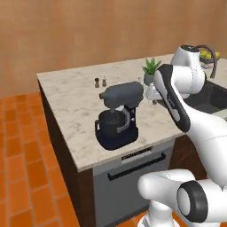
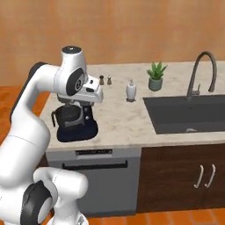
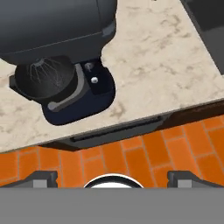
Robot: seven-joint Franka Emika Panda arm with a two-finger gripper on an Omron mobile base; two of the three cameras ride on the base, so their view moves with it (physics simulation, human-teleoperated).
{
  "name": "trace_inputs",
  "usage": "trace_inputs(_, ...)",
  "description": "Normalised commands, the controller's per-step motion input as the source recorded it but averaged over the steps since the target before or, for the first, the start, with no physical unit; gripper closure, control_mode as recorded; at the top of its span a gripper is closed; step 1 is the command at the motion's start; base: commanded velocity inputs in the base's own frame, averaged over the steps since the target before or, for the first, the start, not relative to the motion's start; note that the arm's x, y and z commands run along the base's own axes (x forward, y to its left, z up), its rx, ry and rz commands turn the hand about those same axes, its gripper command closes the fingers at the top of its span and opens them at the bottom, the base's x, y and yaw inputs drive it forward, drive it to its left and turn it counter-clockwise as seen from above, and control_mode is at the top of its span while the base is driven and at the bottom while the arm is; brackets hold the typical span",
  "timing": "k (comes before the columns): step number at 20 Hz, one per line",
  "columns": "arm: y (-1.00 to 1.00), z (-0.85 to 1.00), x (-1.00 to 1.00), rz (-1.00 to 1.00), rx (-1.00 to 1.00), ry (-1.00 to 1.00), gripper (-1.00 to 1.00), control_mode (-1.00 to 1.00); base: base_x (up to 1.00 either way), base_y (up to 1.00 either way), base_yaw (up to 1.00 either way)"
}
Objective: Navigate to the stand mixer.
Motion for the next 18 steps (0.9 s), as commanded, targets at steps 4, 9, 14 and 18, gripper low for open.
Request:
trace_inputs(4, 0.00, 0.00, 0.00, 0.00, 0.00, 0.00, -1.00, 1.00, 0.45, -0.32, 0.52)
trace_inputs(9, 0.00, 0.00, 0.00, 0.00, 0.00, 0.00, -1.00, 1.00, 0.47, -0.37, 0.36)
trace_inputs(14, 0.00, 0.00, 0.00, 0.00, 0.00, 0.00, -1.00, 1.00, 0.52, -0.18, 0.21)
trace_inputs(18, 0.00, 0.00, 0.00, 0.00, 0.00, 0.00, -1.00, 1.00, 0.41, -0.14, 0.17)
